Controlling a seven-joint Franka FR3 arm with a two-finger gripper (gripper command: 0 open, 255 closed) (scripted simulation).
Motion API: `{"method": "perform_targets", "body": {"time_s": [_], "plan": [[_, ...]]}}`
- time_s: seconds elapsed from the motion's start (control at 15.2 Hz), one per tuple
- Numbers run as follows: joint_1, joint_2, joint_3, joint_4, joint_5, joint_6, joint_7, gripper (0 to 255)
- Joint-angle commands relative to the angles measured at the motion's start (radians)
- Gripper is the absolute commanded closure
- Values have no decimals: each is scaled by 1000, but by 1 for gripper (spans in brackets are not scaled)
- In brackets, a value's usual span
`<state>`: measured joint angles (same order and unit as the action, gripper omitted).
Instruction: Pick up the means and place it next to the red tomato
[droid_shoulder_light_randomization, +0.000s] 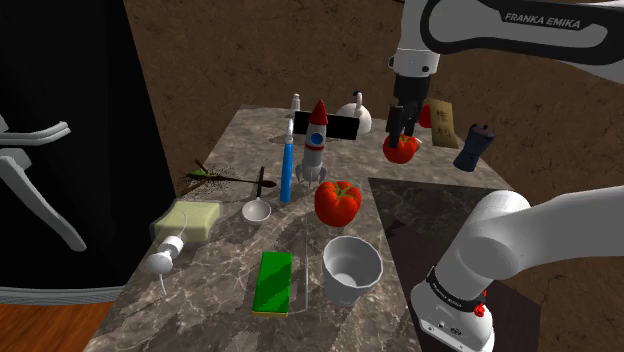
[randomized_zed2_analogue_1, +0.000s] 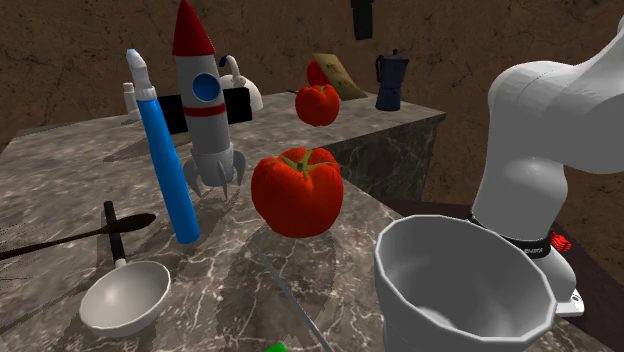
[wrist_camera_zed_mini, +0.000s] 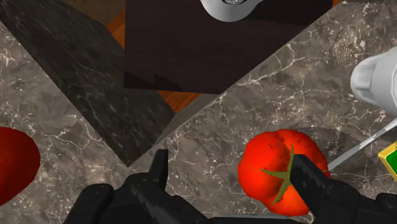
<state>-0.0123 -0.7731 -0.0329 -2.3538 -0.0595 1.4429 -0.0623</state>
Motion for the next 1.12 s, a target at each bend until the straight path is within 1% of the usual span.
{"method": "perform_targets", "body": {"time_s": [0.0, 0.26, 0.53, 0.79, 1.06], "plan": [[0, 0, 0, 0, 0, 0, 0, 0], [-10, -36, 77, -101, 94, 60, 178, 0], [-12, -44, 162, -182, 197, 137, 353, 0], [-8, -21, 254, -240, 303, 233, 524, 0], [-6, 39, 352, -272, 406, 349, 689, 0]]}}
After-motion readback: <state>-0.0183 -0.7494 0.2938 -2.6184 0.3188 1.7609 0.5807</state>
